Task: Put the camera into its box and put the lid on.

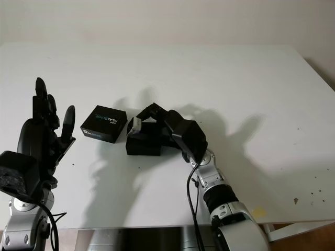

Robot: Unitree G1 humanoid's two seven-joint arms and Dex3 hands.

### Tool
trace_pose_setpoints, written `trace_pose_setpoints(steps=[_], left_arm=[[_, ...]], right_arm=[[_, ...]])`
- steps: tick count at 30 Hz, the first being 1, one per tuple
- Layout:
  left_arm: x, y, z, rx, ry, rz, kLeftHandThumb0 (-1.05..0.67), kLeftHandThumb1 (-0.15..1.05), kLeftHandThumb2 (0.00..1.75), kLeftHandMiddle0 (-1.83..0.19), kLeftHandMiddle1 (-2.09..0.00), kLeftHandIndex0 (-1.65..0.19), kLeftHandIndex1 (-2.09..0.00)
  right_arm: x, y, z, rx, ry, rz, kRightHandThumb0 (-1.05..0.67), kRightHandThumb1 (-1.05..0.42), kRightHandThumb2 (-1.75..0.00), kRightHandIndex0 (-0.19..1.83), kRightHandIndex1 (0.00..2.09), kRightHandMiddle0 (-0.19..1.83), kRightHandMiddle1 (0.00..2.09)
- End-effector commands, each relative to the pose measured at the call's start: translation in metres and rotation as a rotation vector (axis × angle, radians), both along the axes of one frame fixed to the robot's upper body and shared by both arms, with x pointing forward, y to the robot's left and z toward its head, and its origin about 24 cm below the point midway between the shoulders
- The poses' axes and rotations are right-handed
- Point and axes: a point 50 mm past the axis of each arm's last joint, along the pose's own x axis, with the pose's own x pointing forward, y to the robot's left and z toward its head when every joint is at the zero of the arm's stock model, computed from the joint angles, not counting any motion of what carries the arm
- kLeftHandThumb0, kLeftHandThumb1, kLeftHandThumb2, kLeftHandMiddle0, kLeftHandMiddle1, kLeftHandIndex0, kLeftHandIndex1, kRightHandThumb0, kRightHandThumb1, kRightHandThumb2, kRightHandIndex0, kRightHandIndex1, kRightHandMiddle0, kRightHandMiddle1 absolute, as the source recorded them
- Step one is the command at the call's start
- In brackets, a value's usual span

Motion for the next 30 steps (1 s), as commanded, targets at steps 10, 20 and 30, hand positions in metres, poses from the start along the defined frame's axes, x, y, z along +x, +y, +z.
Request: trace_pose_setpoints(steps=[10,20,30], left_arm=[[-0.003,0.003,0.005,-0.005,-0.004,0.004,-0.58,1.05,0.49,0.17,-0.05,0.19,-0.01],[-0.004,0.003,0.006,0.013,-0.004,-0.003,-0.57,1.05,0.51,0.17,-0.05,0.19,-0.01],[-0.004,0.003,0.005,0.028,0.003,0.006,-0.58,1.05,0.5,0.16,-0.06,0.19,-0.02]], right_arm=[[-0.002,-0.019,-0.003,-0.138,-0.063,-0.041,-0.45,-0.97,-0.05,0.22,0.06,0.29,1.53],[-0.006,-0.024,-0.002,-0.185,-0.104,-0.035,-0.44,-0.97,-0.05,0.24,0.06,0.3,1.51],[-0.009,-0.025,0.0,-0.206,-0.133,-0.01,-0.44,-0.96,-0.05,0.25,0.06,0.33,1.52]])
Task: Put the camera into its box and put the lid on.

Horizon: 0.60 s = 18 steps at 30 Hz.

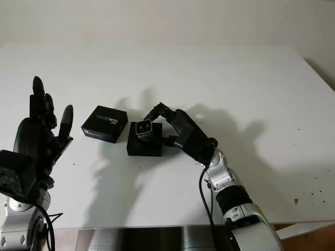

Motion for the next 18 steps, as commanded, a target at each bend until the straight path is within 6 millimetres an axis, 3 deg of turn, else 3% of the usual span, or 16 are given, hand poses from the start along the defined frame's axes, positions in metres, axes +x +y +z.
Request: trace_pose_setpoints(steps=[1,18], left_arm=[[-0.002,-0.001,0.001,0.013,-0.003,-0.002,-0.59,1.05,0.5,0.16,-0.06,0.19,-0.02],[-0.001,-0.001,0.002,0.0,-0.007,-0.005,-0.57,1.05,0.51,0.18,-0.05,0.19,0.0]], right_arm=[[-0.005,-0.009,-0.009,-0.027,0.023,-0.005,-0.44,-0.96,-0.05,0.25,0.06,0.33,1.53],[-0.011,0.001,-0.015,-0.004,0.038,0.031,-0.44,-0.96,-0.05,0.26,0.06,0.32,1.57]])
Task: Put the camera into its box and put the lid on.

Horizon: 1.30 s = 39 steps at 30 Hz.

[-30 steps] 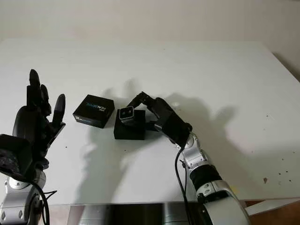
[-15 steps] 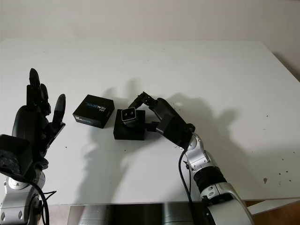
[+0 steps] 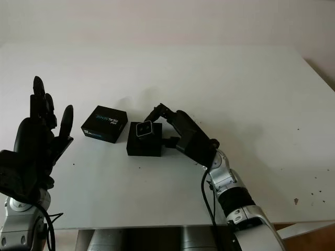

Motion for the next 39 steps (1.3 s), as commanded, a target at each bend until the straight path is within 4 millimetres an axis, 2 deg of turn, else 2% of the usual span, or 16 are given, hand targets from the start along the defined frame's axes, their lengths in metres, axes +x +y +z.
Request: trace_pose_setpoints(steps=[1,21,39], left_arm=[[-0.001,0.0,0.003,0.007,-0.009,-0.003,-0.58,1.05,0.51,0.18,-0.05,0.19,0.0],[0.0,0.001,0.004,0.011,-0.017,-0.002,-0.56,1.05,0.51,0.17,-0.06,0.19,-0.01],[-0.002,0.001,0.003,0.009,-0.008,-0.005,-0.58,1.05,0.5,0.17,-0.05,0.19,-0.01]], right_arm=[[-0.007,0.002,-0.013,-0.004,0.041,0.013,-0.44,-0.96,-0.05,0.26,0.06,0.32,1.57],[-0.017,0.021,-0.021,-0.004,0.052,0.056,-0.41,-0.96,-0.05,0.26,0.05,0.32,1.63],[-0.024,0.019,-0.025,-0.001,-0.013,-0.018,-0.38,-0.96,-0.05,0.28,0.06,0.27,1.67]])
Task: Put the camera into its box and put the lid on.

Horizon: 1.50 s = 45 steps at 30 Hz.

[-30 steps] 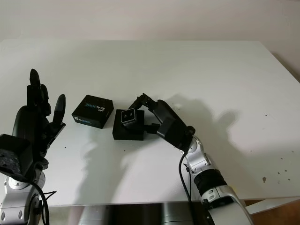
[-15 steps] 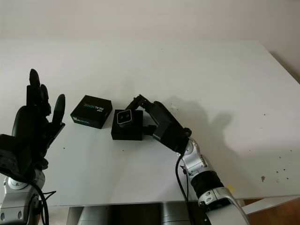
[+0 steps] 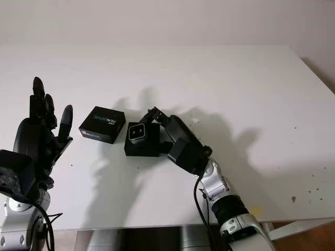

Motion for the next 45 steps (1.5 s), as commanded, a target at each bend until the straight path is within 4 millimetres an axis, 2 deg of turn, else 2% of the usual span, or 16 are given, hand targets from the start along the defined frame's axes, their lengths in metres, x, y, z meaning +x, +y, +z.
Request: trace_pose_setpoints(steps=[1,45], left_arm=[[-0.002,0.001,0.003,0.016,-0.008,-0.004,-0.58,1.05,0.5,0.17,-0.05,0.19,-0.01],[-0.003,0.001,0.003,0.019,-0.005,-0.011,-0.57,1.05,0.5,0.17,-0.05,0.19,-0.02]], right_arm=[[-0.009,-0.001,-0.016,-0.019,0.042,-0.006,-0.38,-0.96,-0.05,0.28,0.06,0.27,1.67],[-0.002,-0.013,-0.018,-0.01,0.036,-0.108,-0.39,-0.96,-0.05,0.3,0.06,0.27,1.64]])
